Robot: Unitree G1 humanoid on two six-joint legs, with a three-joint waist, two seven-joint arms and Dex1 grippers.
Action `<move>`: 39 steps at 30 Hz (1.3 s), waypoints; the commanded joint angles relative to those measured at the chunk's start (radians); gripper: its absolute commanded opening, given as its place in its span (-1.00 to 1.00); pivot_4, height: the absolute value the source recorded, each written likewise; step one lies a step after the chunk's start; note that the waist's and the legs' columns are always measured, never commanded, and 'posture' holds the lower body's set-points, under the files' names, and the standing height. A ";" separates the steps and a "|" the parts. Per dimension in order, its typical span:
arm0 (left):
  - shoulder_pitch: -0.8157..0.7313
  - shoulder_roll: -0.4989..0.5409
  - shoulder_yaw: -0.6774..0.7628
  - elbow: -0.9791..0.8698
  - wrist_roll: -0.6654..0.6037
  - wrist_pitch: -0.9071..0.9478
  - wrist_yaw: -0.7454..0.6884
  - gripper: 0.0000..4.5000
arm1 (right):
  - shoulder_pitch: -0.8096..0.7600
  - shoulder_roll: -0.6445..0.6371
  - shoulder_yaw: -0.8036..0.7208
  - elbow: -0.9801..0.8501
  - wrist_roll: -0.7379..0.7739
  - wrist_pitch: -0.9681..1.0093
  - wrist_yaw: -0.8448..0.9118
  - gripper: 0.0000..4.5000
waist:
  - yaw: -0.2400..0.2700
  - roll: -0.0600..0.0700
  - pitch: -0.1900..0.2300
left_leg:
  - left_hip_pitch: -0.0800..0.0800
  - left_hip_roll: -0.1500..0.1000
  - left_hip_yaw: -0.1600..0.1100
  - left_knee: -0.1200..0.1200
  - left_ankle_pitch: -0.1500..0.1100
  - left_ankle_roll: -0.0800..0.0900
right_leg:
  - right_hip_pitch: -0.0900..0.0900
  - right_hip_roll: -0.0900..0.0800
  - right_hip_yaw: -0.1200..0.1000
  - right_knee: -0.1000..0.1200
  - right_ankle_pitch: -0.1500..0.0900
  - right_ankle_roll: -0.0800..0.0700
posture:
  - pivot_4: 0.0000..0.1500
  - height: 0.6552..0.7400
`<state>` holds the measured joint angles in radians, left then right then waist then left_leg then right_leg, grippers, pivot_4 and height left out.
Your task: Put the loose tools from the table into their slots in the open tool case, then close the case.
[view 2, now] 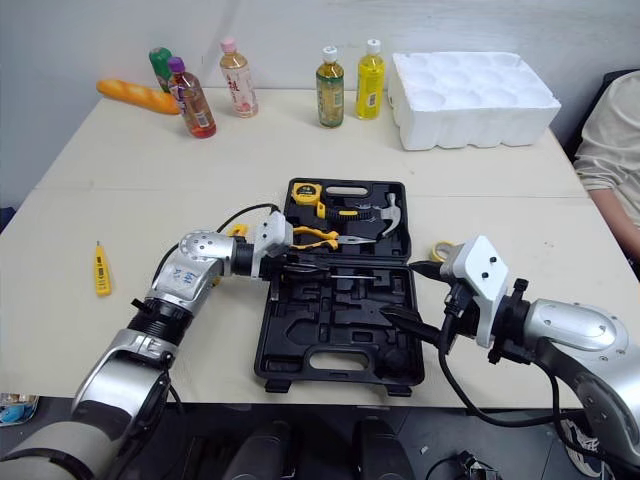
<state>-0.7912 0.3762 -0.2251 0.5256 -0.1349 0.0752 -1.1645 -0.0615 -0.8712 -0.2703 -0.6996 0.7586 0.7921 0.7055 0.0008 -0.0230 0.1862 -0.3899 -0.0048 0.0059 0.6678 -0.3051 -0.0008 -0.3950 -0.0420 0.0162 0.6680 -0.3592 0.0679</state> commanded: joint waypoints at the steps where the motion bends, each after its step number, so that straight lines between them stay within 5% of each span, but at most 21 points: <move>1: 0.003 0.026 -0.048 0.021 0.073 -0.048 -0.014 -0.98 | -0.002 -0.001 -0.018 -0.012 0.011 -0.004 -0.008 1.00 | -0.001 0.000 0.000 | 0.000 0.000 0.000 0.000 0.000 0.000 | 0.000 0.000 0.000 0.000 0.000 0.000 | 1.00 1.00; 10: 0.008 0.049 -0.187 0.085 0.248 -0.018 0.040 -0.98 | 0.014 0.004 -0.014 -0.019 0.001 -0.008 -0.027 1.00 | 0.000 -0.001 -0.023 | 0.005 0.000 0.000 -0.001 -0.003 0.005 | 0.005 0.000 0.000 -0.005 0.000 0.000 | 1.00 1.00; 13: 0.011 0.055 -0.211 0.097 0.275 -0.060 0.045 -0.98 | 0.022 0.001 -0.018 -0.020 -0.001 -0.006 -0.032 1.00 | -0.003 -0.002 -0.028 | 0.021 0.000 0.000 -0.005 -0.005 0.008 | 0.021 0.000 0.001 -0.010 0.000 0.000 | 1.00 1.00; 19: -0.017 0.042 -0.137 0.101 0.207 -0.053 0.066 -0.98 | 0.046 -0.006 -0.021 -0.019 -0.013 -0.015 -0.031 1.00 | -0.006 -0.001 -0.032 | 0.024 0.000 0.000 -0.005 -0.006 0.010 | 0.024 -0.001 0.001 -0.011 -0.001 0.000 | 1.00 1.00; 24: 0.064 0.100 0.058 -0.129 -0.019 0.114 0.004 -0.20 | 0.090 -0.023 -0.061 0.023 -0.029 -0.029 0.004 1.00 | -0.008 -0.001 -0.030 | 0.019 0.001 0.000 -0.006 -0.006 0.009 | 0.018 -0.001 0.001 -0.010 -0.001 0.000 | 1.00 1.00; 30: 0.426 0.305 0.371 -0.599 -0.290 0.470 0.043 0.95 | 0.236 -0.089 -0.236 0.125 -0.045 -0.050 0.146 1.00 | -0.013 0.002 -0.024 | 0.018 0.001 -0.001 -0.007 -0.006 0.008 | 0.018 -0.001 0.001 -0.011 -0.001 0.000 | 1.00 1.00; 34: 0.704 0.392 0.620 -0.715 -0.364 0.575 0.093 0.98 | 0.344 -0.128 -0.359 0.216 -0.093 -0.081 0.245 1.00 | -0.011 0.003 -0.023 | 0.020 0.001 -0.001 -0.009 -0.006 0.009 | 0.020 -0.002 0.001 -0.014 -0.001 0.000 | 1.00 1.00; 39: 1.051 0.449 1.013 -0.565 -0.352 0.549 0.102 0.98 | 0.451 -0.196 -0.508 0.439 -0.193 -0.142 0.389 1.00 | -0.008 0.001 -0.020 | 0.023 0.001 0.000 -0.017 -0.006 0.009 | 0.020 -0.003 0.000 -0.018 -0.001 -0.002 | 1.00 1.00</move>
<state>0.2378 0.8034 0.6727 -0.0816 -0.4963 0.6613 -1.0771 0.3811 -1.0443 -0.7181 -0.3063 0.5972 0.6891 1.0457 -0.0075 -0.0219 0.1663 -0.3674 -0.0038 0.0055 0.6504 -0.3113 0.0079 -0.3754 -0.0453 0.0160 0.6499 -0.3609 0.0655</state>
